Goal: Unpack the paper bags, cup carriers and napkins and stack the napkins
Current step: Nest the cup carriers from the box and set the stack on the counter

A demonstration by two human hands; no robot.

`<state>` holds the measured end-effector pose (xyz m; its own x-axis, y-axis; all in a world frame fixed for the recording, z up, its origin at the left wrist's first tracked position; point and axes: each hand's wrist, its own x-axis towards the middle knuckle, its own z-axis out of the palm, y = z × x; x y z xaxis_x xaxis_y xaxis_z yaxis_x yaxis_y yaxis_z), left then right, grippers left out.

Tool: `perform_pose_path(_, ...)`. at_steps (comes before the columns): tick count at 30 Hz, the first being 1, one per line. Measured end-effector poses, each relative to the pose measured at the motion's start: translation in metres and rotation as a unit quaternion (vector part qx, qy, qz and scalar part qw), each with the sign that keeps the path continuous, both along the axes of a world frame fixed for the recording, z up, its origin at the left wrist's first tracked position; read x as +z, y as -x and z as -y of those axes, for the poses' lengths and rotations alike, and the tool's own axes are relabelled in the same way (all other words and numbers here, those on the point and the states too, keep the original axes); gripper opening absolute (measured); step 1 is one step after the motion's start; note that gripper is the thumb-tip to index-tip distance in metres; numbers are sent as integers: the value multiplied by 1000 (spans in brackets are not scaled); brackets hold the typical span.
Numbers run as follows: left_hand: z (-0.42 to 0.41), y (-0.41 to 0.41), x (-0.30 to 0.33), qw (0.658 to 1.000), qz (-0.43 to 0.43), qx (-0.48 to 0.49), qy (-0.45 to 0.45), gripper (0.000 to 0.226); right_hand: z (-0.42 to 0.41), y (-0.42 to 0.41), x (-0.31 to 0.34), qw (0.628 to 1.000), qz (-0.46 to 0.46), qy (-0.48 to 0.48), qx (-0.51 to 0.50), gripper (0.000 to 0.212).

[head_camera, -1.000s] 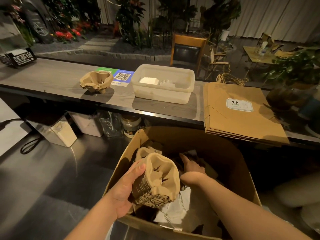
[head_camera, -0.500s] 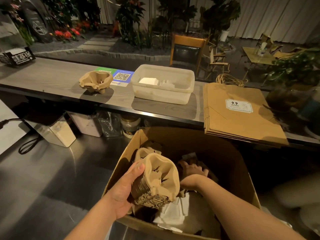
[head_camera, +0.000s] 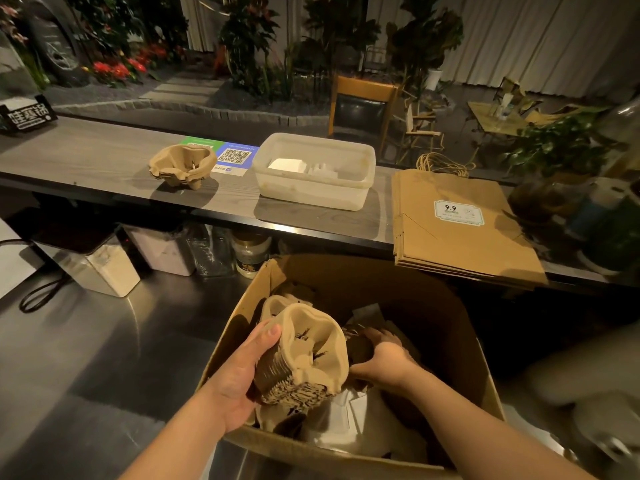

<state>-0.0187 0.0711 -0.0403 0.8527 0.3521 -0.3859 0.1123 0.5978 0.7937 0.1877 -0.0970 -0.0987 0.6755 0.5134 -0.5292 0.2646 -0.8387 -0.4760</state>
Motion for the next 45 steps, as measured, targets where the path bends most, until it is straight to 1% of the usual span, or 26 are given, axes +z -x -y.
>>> perform_pose_path(2, 0, 0, 0, 1000, 1, 0, -1, 112, 7, 2, 8, 991, -68, -75, -91, 115)
perform_pose_path(5, 1, 1, 2, 1000, 0, -5, 0, 114, 16, 2, 19, 956, -131, -167, -203, 122)
perform_pose_path(6, 1, 1, 2, 1000, -1, -8, -1, 114, 19, 1, 22, 944, -140, -197, -226, 120)
perform_pose_path(7, 1, 1, 2, 1000, -4, -10, -2, 114, 21, 3, 26, 934, -147, -213, -246, 113)
perform_pose_path(8, 1, 1, 2, 1000, -7, -13, -4, 113, 23, 5, 31, 927, -155, -225, -257, 100)
perform_pose_path(9, 0, 1, 2, 1000, -9, -17, -6, 113, 26, 7, 34, 920, -169, -234, -266, 82)
perform_pose_path(11, 1, 1, 1, 999, -16, -25, -16, 111, 30, 10, 37, 908, -180, -266, -268, 39)
perform_pose_path(12, 1, 0, 1, 999, -19, -26, -23, 111, 31, 12, 38, 908, -170, -280, -262, 21)
perform_pose_path(13, 2, 0, 0, 999, -23, -27, -28, 111, 33, 13, 37, 909, -156, -290, -253, 11)
perform_pose_path(15, 3, -1, 0, 999, -32, -25, -33, 108, 34, 16, 38, 913, -132, -300, -244, 11)
perform_pose_path(17, 4, -2, 1, 999, -37, -19, -29, 99, 35, 21, 39, 910, -107, -308, -257, 14)
perform_pose_path(20, 4, -3, 1, 998, -50, -12, -26, 88, 38, 23, 36, 879, -93, -342, -319, 17)
perform_pose_path(23, 4, -3, 0, 997, -67, -9, -30, 88, 38, 24, 44, 838, -105, -383, -373, 20)
perform_pose_path(26, 4, -3, -3, 995, -84, -11, -46, 91, 34, 32, 58, 822, -96, -403, -391, 14)
perform_pose_path(28, 6, -4, -4, 994, -84, -9, -67, 98, 30, 39, 65, 825, -70, -403, -390, 11)
perform_pose_path(29, 7, -4, -4, 993, -81, -6, -80, 99, 29, 42, 69, 830, -51, -401, -385, 10)
perform_pose_path(32, 12, -6, 0, 991, -76, 15, -106, 92, 24, 51, 79, 842, -8, -411, -351, 6)
perform_pose_path(35, 15, -7, 4, 990, -74, 40, -110, 82, 18, 64, 88, 870, 21, -405, -280, 2)
perform_pose_path(37, 15, -7, 5, 990, -73, 59, -104, 70, 15, 72, 95, 898, 58, -374, -226, 4)
perform_pose_path(39, 15, -7, 5, 989, -72, 69, -111, 61, 12, 78, 104, 922, 115, -323, -180, 5)
perform_pose_path(42, 17, -8, 4, 984, -69, 79, -145, 61, 5, 82, 116, 943, 173, -252, -135, 9)
perform_pose_path(44, 19, -8, 3, 977, -72, 82, -181, 60, 0, 81, 120, 955, 184, -204, -107, 13)
perform_pose_path(45, 20, -8, 2, 974, -74, 79, -201, 61, -2, 79, 123, 962, 174, -186, -96, 15)
